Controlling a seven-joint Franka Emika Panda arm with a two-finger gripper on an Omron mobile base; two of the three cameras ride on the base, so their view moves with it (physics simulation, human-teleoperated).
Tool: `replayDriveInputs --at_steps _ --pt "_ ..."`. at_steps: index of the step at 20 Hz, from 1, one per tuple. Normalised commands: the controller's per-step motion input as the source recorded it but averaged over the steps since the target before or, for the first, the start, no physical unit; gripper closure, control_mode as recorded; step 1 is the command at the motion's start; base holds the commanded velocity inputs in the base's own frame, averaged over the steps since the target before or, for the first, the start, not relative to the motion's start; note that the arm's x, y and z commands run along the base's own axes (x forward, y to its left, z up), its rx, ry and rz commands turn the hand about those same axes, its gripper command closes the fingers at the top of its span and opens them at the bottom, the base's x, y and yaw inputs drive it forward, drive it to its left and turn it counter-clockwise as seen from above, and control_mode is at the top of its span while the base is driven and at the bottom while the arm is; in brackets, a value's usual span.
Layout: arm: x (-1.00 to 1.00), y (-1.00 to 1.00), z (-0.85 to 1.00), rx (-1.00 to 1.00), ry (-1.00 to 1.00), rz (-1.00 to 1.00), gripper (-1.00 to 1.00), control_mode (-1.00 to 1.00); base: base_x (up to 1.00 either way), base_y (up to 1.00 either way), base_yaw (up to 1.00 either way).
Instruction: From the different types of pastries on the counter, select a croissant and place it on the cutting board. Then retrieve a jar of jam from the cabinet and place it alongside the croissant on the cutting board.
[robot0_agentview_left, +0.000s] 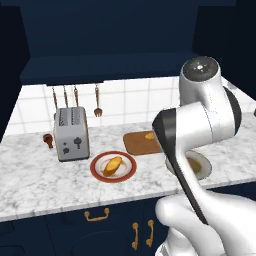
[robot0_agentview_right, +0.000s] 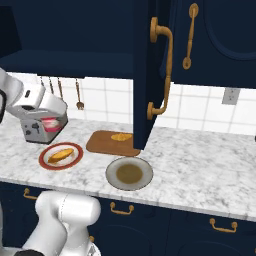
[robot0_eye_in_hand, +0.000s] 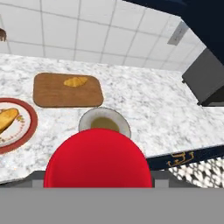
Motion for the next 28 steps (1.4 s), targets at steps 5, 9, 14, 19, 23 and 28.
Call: replayDriveInputs --at_steps 5,9,14,19,23,28 --pt "-0.28 -0.05 -0.83 -0.02 0.0 -0.08 1.0 -1.0 0.0 0.0 0.0" --pt "0.01 0.0 -0.81 0.0 -0.01 -0.11 1.0 -1.0 0.0 0.0 0.0" --pt "0.43 0.0 -0.57 0.0 -0.03 -0.15 1.0 -1.0 0.0 0.0 0.0" --pt "0.74 0.0 -0.21 0.0 0.0 -0.16 1.0 -1.0 0.0 0.0 0.0" --pt "0.85 0.0 -0.14 0.0 -0.03 -0.13 1.0 -1.0 0.0 0.0 0.0" --pt "0.83 0.07 -0.17 0.0 -0.01 -0.1 1.0 -1.0 0.0 0.0 0.0"
